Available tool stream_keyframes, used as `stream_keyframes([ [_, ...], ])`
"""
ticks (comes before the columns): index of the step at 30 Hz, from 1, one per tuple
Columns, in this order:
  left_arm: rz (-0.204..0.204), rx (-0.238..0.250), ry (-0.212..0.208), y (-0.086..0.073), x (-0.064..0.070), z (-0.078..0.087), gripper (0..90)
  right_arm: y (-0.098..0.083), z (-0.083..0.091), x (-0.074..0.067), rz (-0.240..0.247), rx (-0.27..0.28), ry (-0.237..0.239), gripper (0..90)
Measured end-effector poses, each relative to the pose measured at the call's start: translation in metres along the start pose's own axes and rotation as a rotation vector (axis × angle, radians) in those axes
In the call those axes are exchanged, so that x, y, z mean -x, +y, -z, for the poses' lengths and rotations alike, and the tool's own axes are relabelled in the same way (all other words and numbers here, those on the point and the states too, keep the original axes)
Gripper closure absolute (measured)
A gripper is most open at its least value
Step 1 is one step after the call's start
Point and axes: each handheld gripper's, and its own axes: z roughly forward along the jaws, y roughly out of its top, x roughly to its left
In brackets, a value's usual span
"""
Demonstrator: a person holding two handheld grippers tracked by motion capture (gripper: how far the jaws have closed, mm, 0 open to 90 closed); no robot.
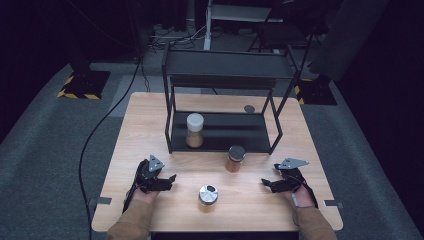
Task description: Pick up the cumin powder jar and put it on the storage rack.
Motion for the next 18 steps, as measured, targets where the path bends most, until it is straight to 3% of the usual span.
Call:
stream_keyframes([
  [9, 0.022, -0.055, -0.01, -0.0005, -0.0031, -0.0074, 15.2, 0.0001, 0.0, 0.0, -0.001, 0.0, 0.0, 10.9],
  [18, 0.012, -0.032, -0.028, -0.0077, -0.0045, -0.0097, 6.0, 0.0, 0.0, 0.0, -0.001, 0.0, 0.0, 10.9],
])
